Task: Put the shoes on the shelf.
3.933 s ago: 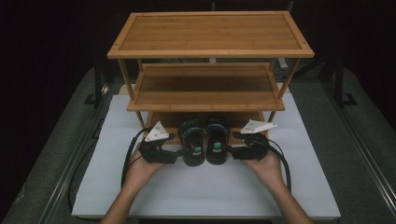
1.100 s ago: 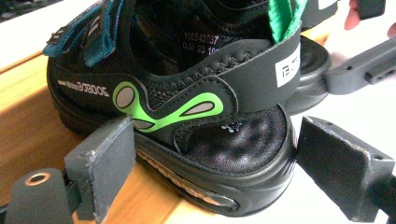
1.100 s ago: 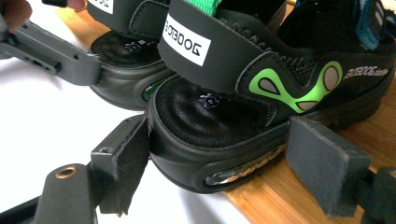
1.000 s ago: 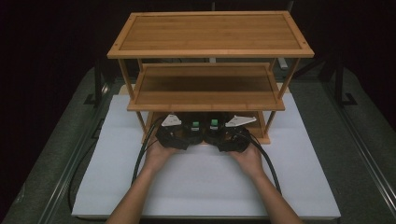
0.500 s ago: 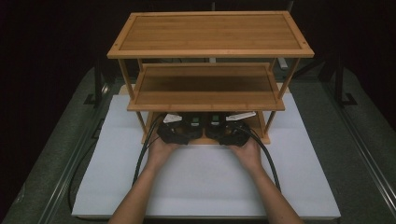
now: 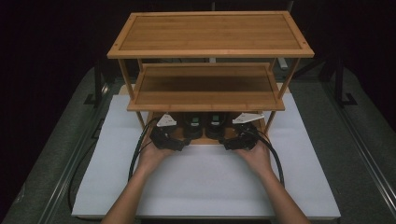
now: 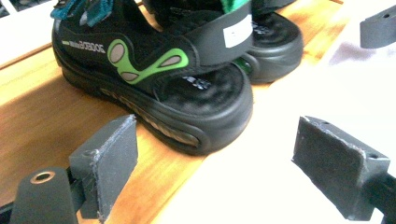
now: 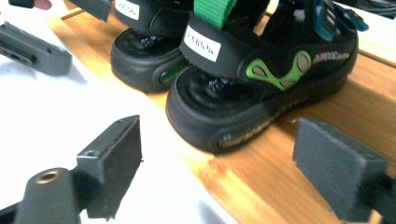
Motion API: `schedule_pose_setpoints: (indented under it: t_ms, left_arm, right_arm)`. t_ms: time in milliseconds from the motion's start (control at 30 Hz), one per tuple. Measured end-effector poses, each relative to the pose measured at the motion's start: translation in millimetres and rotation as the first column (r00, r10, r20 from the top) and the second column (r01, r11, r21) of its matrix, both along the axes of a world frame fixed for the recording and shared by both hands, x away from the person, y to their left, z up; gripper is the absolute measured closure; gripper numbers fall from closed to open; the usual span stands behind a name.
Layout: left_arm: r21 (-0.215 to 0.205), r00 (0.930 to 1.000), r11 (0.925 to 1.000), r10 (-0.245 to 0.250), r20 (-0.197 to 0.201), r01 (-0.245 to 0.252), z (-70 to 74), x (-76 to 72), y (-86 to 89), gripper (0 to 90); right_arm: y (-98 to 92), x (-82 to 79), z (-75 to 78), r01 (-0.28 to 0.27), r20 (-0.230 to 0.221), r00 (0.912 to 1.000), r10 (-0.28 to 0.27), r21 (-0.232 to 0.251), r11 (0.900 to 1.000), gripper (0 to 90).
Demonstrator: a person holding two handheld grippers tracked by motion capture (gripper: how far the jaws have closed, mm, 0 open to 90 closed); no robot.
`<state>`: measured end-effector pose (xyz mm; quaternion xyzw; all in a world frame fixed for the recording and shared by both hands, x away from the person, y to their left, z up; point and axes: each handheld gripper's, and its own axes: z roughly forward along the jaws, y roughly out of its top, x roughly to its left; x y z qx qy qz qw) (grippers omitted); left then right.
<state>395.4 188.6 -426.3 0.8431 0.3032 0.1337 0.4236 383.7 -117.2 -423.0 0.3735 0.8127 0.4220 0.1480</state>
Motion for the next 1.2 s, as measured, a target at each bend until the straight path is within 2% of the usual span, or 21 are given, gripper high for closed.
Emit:
schedule_pose_setpoints:
  t_ms: [67, 167, 233, 333, 533, 700, 867, 1067, 1200]
  left_arm:
    - [-0.005, 0.9998, 1.0, -0.009, -0.018, 0.008, 3.9, -4.8, 0.3, 12.7]
    - [0.016, 0.9997, 0.9997, -0.02, -0.015, 0.021, 8.8, -9.8, 1.3, 9.1]
    - [0.023, 0.9996, 0.9994, -0.025, -0.015, 0.025, 11.4, -14.2, 3.1, 7.9]
    - [0.036, 0.9996, 0.999, -0.026, -0.014, 0.027, 14.2, -19.1, 5.9, 4.2]
    - [0.043, 0.9994, 0.9985, -0.034, -0.004, 0.034, 19.5, -31.7, 14.7, 2.6]
    - [0.048, 0.9995, 0.9983, -0.032, -0.007, 0.032, 23.1, -42.0, 24.7, 2.7]
    - [0.045, 0.9995, 0.9985, -0.029, -0.01, 0.03, 24.5, -54.0, 37.6, 2.7]
    - [0.032, 0.9999, 0.9995, 0.002, -0.011, -0.002, 23.8, -71.2, 60.0, 2.7]
    - [0.037, 0.9997, 0.9991, 0.023, -0.009, -0.022, 23.1, -81.5, 73.0, 2.7]
  right_arm:
    - [-5.9, -3.3, 2.1, 0.0, 0.001, 1.0, 0.0, 0.004, 1.0, 13.3]
    - [-14.0, -9.4, 6.1, 0.005, 0.007, 1.0, -0.005, 0.003, 1.0, 8.6]
    - [-20.1, -13.4, 7.0, -0.007, -0.005, 1.0, 0.007, 0.018, 1.0, 5.9]
    - [-30.4, -22.4, 8.1, -0.005, -0.015, 0.9999, 0.005, 0.009, 1.0, 2.3]
    - [-49.7, -38.1, 11.8, 0.019, -0.014, 0.9997, -0.019, -0.019, 1.0, 1.1]
    - [-66.6, -49.2, 14.6, 0.028, -0.006, 0.9996, -0.028, -0.005, 1.0, 1.1]
    - [-79.3, -60.9, 13.9, 0.036, -0.004, 0.9993, -0.036, 0.006, 0.999, 1.2]
    - [-93.8, -75.1, 10.0, 0.049, -0.006, 0.9988, -0.049, 0.011, 0.999, 1.2]
    - [-102.6, -83.2, 7.4, 0.062, 0.009, 0.998, -0.062, 0.011, 0.998, 1.2]
